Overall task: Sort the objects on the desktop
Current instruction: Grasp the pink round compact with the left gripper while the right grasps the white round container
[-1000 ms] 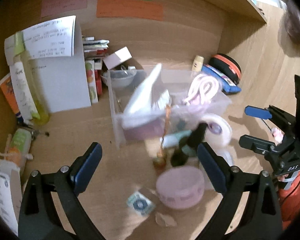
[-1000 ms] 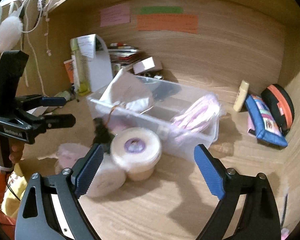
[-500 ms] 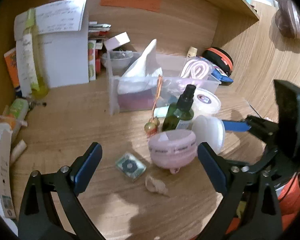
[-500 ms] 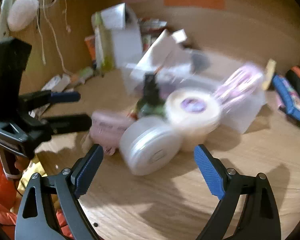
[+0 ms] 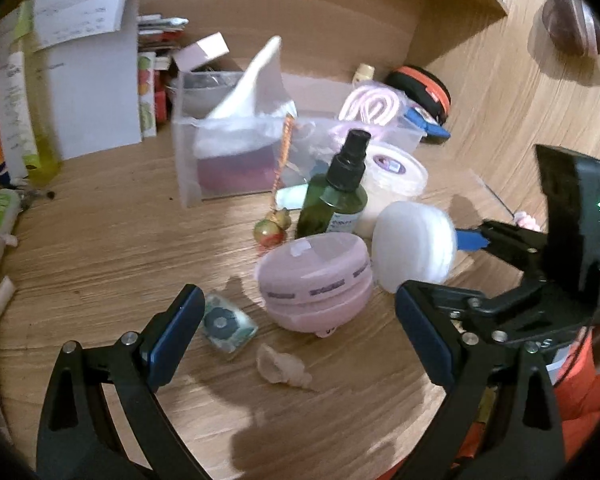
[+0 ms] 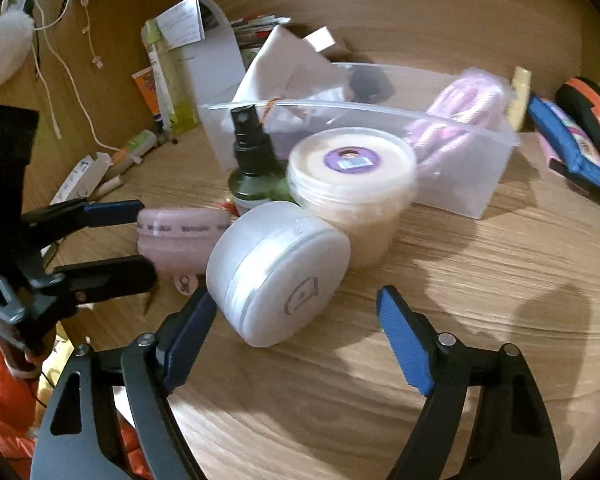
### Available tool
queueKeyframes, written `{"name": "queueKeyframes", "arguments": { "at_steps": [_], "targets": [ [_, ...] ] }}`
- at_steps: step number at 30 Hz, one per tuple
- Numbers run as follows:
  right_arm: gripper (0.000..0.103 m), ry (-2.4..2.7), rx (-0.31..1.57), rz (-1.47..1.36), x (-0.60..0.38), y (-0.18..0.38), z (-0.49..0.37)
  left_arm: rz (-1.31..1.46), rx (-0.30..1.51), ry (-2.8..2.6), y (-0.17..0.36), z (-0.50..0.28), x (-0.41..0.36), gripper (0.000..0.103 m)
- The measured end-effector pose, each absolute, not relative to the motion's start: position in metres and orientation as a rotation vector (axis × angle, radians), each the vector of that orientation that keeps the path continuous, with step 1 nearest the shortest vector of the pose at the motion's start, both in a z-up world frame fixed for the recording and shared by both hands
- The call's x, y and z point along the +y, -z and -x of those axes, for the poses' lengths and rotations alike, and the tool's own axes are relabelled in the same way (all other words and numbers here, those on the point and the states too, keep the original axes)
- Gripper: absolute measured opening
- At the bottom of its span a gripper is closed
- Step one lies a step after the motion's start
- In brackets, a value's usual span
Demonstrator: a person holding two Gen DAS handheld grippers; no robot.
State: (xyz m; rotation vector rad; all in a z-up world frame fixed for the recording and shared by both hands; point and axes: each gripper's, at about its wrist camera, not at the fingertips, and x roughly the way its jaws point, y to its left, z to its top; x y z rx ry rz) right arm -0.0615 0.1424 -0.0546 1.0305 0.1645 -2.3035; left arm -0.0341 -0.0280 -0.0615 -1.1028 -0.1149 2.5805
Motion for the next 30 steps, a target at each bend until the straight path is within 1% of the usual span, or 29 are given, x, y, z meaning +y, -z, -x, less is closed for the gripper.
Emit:
{"name": "queueKeyframes", "arguments": {
  "at_steps": [3, 6, 8, 10, 15, 18, 21, 27, 28, 29, 30],
  "targets": [
    [0.078, 2.328, 0.19, -1.01, 0.152, 0.053, 0.054, 1.118, -0.09, -2.573, 0.061, 0.036, -0.02, 0.097],
    [0.072, 2.334, 0.199, -0.996, 0.155, 0.051, 0.05, 1.117, -0.07, -2.578, 0.058, 0.038, -0.014, 0.097],
    [0.062, 2.33, 0.195, -0.986, 0.159, 0.051, 0.047, 1.141, -0.092, -2.558, 0.06, 0.042, -0.011, 0.097],
    [0.057, 2.33, 0.194, -0.982, 0.161, 0.05, 0.043, 1.157, -0.107, -2.537, 0.062, 0.043, -0.009, 0.097],
    [0.054, 2.411, 0.209, -0.97, 0.168, 0.051, 0.034, 1.178, -0.081, -2.54, 0.066, 0.041, 0.0, 0.097],
    [0.053, 2.445, 0.165, -0.981, 0.178, 0.051, 0.034, 1.196, -0.088, -2.555, 0.068, 0.044, 0.001, 0.097],
    [0.053, 2.423, 0.116, -0.987, 0.176, 0.051, 0.038, 1.232, -0.144, -2.548, 0.071, 0.051, 0.001, 0.097],
    [0.053, 2.372, 0.158, -0.957, 0.155, 0.05, 0.045, 1.263, -0.264, -2.536, 0.068, 0.057, -0.003, 0.096],
    [0.052, 2.354, 0.154, -0.959, 0.153, 0.051, 0.048, 1.267, -0.275, -2.534, 0.067, 0.058, -0.003, 0.091],
    [0.046, 2.348, 0.149, -0.96, 0.152, 0.052, 0.049, 1.27, -0.271, -2.542, 0.067, 0.059, -0.003, 0.086],
    [0.044, 2.341, 0.141, -0.964, 0.151, 0.054, 0.051, 1.275, -0.259, -2.551, 0.067, 0.06, -0.002, 0.076]
  ]
}}
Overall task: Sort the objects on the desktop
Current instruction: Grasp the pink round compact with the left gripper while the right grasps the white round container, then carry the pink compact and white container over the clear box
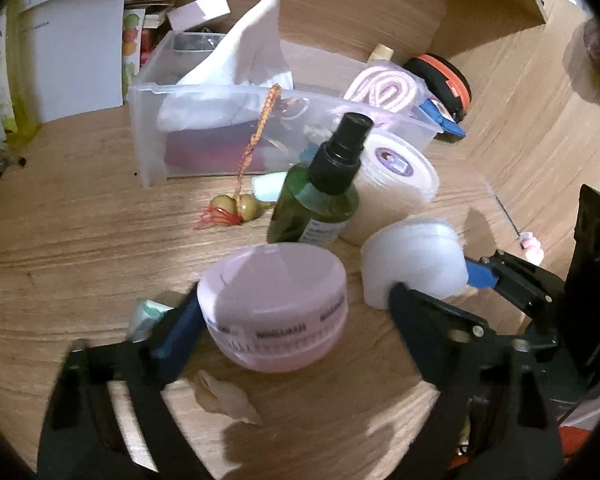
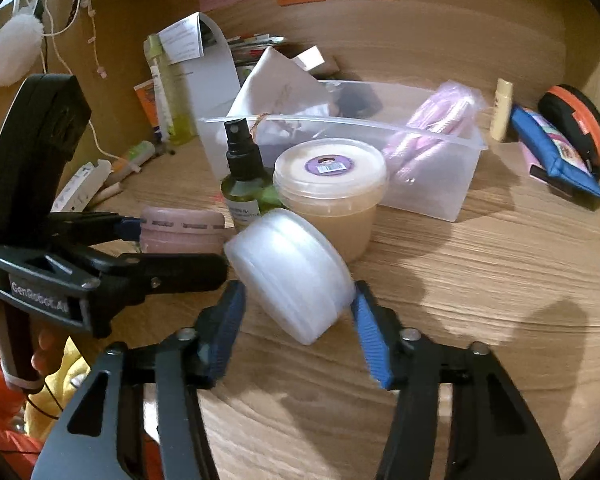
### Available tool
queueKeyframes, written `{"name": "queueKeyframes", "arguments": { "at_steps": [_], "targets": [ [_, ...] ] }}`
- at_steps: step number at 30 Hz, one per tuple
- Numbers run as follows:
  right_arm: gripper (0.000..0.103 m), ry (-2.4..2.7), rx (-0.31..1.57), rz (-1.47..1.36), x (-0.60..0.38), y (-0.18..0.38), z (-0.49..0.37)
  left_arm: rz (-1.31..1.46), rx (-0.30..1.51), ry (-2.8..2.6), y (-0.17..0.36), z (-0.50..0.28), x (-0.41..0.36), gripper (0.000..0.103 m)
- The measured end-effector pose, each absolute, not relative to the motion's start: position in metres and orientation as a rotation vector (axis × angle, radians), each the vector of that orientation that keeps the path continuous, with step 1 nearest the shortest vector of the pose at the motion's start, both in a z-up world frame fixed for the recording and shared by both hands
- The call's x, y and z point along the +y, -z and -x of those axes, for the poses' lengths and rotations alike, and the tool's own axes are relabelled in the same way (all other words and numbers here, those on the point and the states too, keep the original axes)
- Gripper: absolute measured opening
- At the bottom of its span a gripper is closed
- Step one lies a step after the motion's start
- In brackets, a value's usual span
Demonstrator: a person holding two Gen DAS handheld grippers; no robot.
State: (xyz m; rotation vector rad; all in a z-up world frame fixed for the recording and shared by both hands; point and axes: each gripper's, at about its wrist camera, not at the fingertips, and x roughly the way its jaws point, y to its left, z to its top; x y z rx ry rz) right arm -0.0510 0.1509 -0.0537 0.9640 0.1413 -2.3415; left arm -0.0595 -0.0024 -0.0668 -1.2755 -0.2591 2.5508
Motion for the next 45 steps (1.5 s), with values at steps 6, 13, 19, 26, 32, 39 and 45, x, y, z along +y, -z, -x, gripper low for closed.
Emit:
{"name": "queueKeyframes", "arguments": {
  "at_steps": [6, 13, 19, 26, 32, 39, 45],
  "targets": [
    [0.033, 2.272, 0.051, -0.97, 0.153, 0.058, 0.056, 1.265, -0.262, -2.538, 0.071, 0.054, 0.0, 0.062],
    [0.031, 2.279, 0.057, -0.928, 0.155, 0.054, 0.047, 1.212, -0.286, -2.592, 0.068, 0.047, -0.006, 0.062],
    [0.027, 2.279, 0.097, -0.862, 0.156, 0.039, 0.034, 1.121, -0.306, -2.639, 0.055, 0.043, -0.016, 0.062],
    [0.027, 2.29, 0.095, -0.869, 0.16, 0.032, 0.035, 1.061, -0.344, -2.667, 0.044, 0.041, -0.028, 0.062],
    [0.027, 2.295, 0.077, -0.852, 0.166, 0.023, 0.037, 0.989, -0.339, -2.708, 0.03, 0.035, -0.034, 0.062],
    [0.027, 2.299, 0.075, -0.785, 0.173, 0.001, 0.038, 0.922, -0.303, -2.748, 0.011, 0.036, -0.036, 0.062],
    [0.027, 2.291, 0.074, -0.724, 0.175, -0.022, 0.045, 0.884, -0.31, -2.771, -0.002, 0.044, -0.043, 0.062]
  ]
}}
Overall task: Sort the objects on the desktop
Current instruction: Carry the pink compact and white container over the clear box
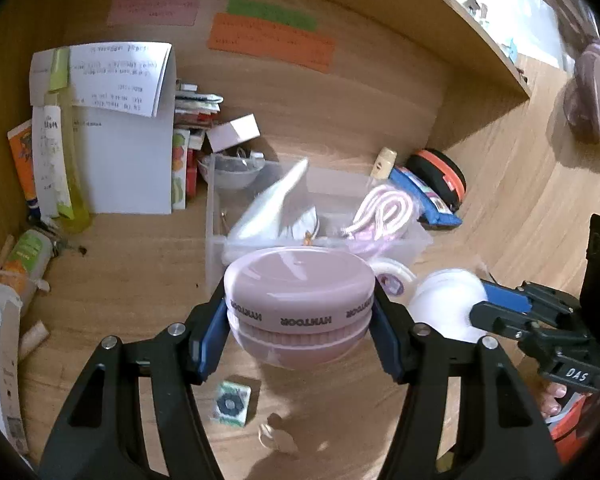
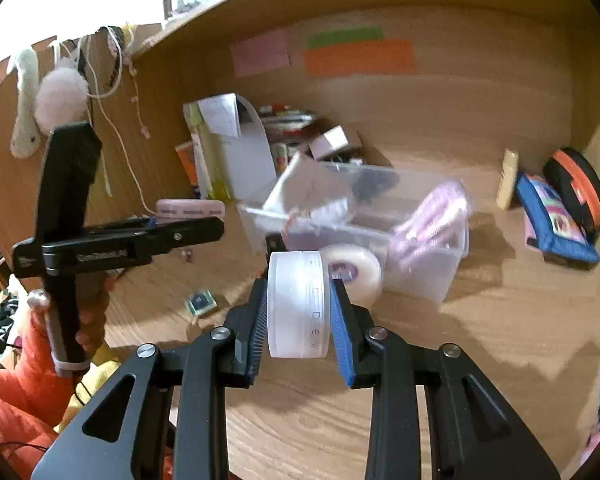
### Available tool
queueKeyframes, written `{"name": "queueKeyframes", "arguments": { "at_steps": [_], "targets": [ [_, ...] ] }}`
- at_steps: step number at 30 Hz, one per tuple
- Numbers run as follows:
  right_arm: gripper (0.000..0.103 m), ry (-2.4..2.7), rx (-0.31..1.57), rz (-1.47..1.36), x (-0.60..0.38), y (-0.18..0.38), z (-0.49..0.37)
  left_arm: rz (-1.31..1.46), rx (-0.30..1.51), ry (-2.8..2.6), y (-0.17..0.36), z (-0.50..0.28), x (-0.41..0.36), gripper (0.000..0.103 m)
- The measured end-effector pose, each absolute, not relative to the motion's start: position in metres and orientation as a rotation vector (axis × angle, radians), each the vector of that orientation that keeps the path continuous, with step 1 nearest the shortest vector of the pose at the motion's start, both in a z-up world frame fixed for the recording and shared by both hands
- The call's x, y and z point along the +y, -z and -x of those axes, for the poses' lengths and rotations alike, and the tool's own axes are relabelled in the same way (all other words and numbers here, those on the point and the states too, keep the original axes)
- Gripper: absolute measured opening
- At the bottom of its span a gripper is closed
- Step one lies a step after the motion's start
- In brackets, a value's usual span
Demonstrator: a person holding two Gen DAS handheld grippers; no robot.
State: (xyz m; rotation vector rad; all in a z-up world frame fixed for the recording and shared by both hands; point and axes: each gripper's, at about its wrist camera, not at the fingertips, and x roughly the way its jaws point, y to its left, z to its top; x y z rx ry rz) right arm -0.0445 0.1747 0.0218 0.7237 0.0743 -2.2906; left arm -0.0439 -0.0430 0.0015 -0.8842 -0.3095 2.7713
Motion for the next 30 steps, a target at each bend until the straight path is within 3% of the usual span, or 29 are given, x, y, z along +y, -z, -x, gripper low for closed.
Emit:
{"name": "queueKeyframes", "arguments": {
  "at_steps": [9, 30],
  "targets": [
    [0.027, 2.286, 0.059, -0.651, 0.162, -0.04, 0.07, 0.857, -0.375, -2.736, -0.014, 0.076, -0.049, 0.062],
    [0.027, 2.375, 0.002, -0.743, 0.177, -0.035, 0.163, 0.957, -0.204, -2.592, -0.018, 0.17, 0.002, 0.062]
  ]
}}
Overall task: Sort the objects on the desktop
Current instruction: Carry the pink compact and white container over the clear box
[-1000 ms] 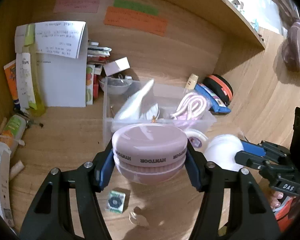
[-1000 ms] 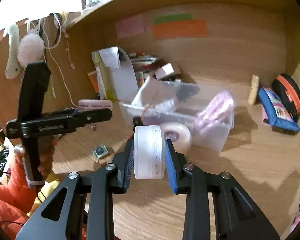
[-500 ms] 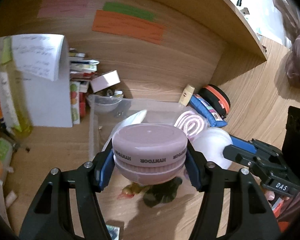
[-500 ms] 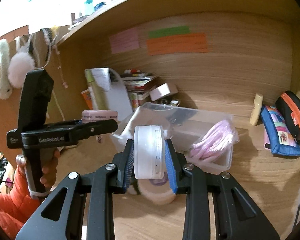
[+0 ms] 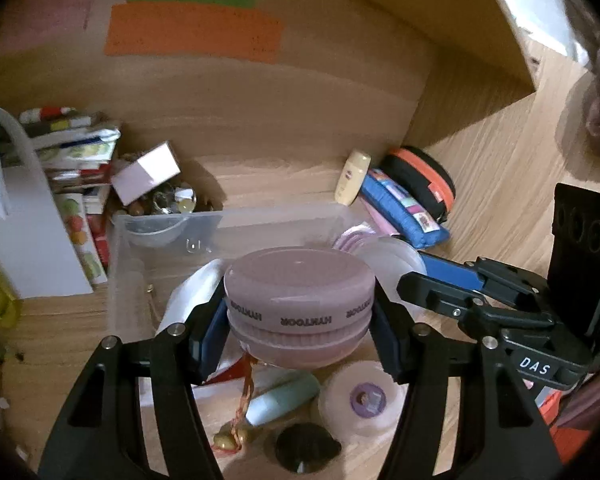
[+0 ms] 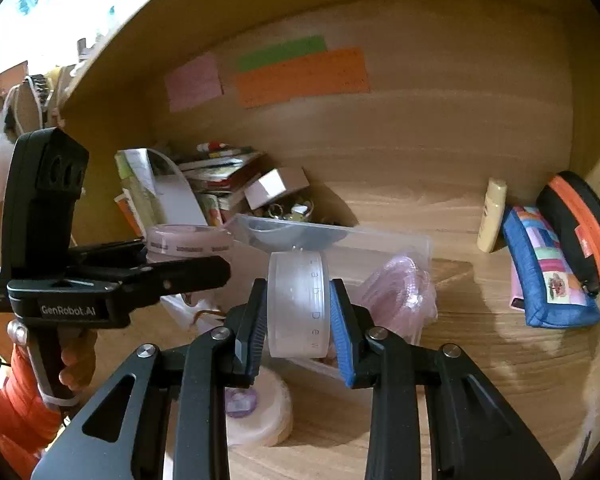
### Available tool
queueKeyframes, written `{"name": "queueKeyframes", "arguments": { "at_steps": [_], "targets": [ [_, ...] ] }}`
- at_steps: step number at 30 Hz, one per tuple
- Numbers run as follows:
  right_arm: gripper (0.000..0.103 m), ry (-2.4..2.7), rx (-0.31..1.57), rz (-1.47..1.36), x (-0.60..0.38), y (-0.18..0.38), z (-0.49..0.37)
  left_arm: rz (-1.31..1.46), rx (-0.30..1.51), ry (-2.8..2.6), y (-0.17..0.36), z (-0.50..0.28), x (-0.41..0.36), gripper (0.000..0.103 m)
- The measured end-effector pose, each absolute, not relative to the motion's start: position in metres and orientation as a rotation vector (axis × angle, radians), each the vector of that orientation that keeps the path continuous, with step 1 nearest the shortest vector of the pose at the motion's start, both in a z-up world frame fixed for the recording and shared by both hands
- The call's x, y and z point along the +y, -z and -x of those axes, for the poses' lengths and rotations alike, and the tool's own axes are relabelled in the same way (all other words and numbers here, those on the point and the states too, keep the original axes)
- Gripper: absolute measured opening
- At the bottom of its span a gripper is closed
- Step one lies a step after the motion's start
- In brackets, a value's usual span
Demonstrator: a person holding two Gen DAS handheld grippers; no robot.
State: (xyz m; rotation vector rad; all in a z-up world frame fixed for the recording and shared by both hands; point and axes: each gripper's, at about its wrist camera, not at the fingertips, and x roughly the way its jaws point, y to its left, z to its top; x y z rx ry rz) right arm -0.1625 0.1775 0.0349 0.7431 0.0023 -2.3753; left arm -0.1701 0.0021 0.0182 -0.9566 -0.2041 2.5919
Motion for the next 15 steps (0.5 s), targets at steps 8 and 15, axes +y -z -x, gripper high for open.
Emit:
{"name": "queueKeyframes", "arguments": {
  "at_steps": [8, 15],
  "targets": [
    [0.027, 2.344, -0.029, -0.821, 0.175, -0.018, 0.183, 1.047, -0.241, -2.536, 0.005, 0.194, -0.001, 0.062],
    [0.027, 2.334, -0.006, -0.873, 0.168, -0.007, 0.188, 1.119, -0.243, -2.513, 0.02, 0.202, -0.003, 0.062]
  ]
}}
